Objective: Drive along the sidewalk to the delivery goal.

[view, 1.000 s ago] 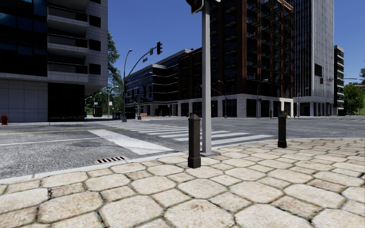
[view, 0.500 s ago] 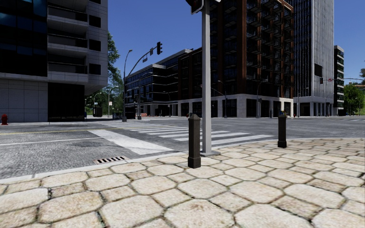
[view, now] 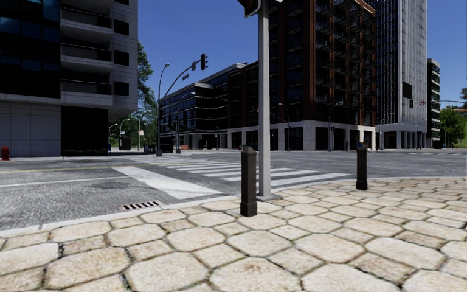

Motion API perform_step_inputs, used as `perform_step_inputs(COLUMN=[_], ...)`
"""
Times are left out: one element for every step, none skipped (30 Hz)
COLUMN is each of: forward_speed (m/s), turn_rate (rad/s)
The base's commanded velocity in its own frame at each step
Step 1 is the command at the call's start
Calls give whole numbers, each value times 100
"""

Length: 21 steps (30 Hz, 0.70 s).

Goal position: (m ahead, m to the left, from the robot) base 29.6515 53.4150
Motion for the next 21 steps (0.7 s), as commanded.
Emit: perform_step_inputs(forward_speed=[92,92,96,98,103,103,109,115,116,116,116,116,116,113,113,113,112,112,112,112,112], turn_rate=[0,0,0,-4,-14,-14,-19,-26,-38,-50,-50,-55,-55,-56,-56,-56,-56,-56,-56,-56,-56])
